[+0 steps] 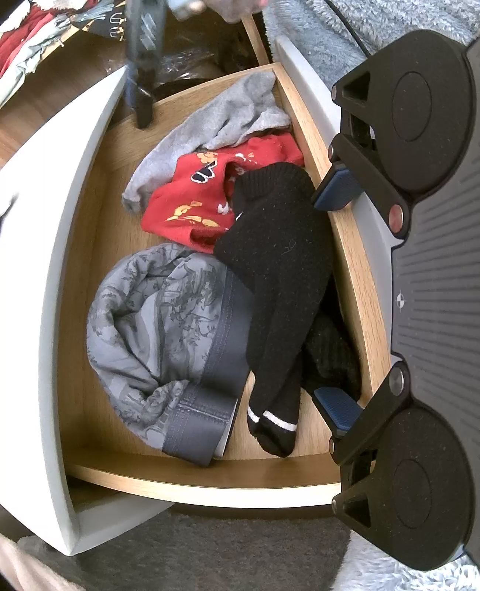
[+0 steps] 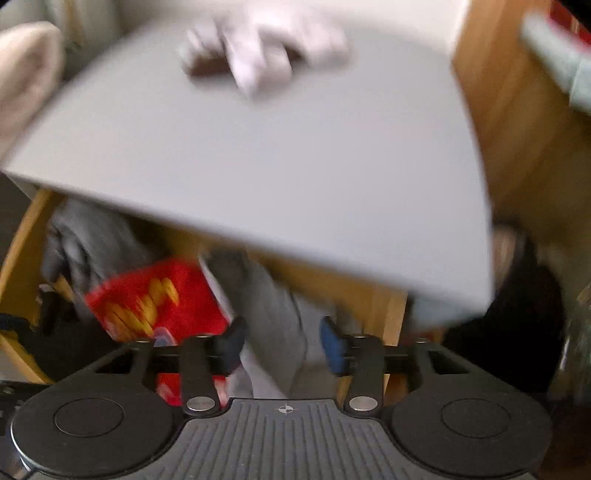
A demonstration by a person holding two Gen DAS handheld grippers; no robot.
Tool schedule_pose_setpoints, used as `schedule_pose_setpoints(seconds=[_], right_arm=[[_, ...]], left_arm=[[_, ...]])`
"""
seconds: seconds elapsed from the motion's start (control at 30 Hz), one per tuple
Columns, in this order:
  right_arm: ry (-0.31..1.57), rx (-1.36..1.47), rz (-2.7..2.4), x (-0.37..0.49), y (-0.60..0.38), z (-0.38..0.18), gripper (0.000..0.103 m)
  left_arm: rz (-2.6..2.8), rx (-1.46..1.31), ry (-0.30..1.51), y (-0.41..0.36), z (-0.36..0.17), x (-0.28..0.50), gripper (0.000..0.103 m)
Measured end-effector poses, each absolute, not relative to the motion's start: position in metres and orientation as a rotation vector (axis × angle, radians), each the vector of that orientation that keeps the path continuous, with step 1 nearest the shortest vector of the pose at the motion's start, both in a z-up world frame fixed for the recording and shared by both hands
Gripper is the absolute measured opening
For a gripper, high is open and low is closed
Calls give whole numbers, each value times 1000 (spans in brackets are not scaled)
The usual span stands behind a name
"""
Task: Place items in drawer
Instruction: 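Reach the right gripper to the white sock on the cabinet top, grasp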
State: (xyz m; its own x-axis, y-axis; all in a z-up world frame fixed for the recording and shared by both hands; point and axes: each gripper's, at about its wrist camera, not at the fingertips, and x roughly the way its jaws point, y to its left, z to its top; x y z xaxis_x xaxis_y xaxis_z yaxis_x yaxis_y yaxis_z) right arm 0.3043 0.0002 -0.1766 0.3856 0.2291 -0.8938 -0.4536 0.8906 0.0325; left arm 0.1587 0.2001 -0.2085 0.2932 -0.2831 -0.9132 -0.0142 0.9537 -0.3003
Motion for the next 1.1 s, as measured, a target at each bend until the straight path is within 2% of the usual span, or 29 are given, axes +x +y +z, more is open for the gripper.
schedule_pose_setpoints(seconds=[0.37, 0.5, 0.67, 0.87, 1.03, 1.07, 1.1], right_arm=[[893, 13, 683, 305, -18, -145, 54], [824, -2, 713, 317, -8, -142, 47], [797, 30, 638, 347, 5, -156, 43], [729, 45, 574, 369, 24, -174, 42], [742, 50, 509, 389, 25, -196, 40], [746, 64, 508, 393, 24, -198, 39], [752, 80, 509, 396, 23, -200, 34]], left_arm=[[-178, -280, 1274, 203, -211, 159, 102], [-179, -280, 1275, 203, -212, 160, 102], [-182, -279, 1275, 203, -212, 160, 103], [-182, -275, 1274, 203, -212, 160, 103], [-180, -278, 1276, 203, -212, 161, 103], [-179, -276, 1276, 202, -213, 161, 103], [-180, -275, 1275, 202, -213, 161, 103]])
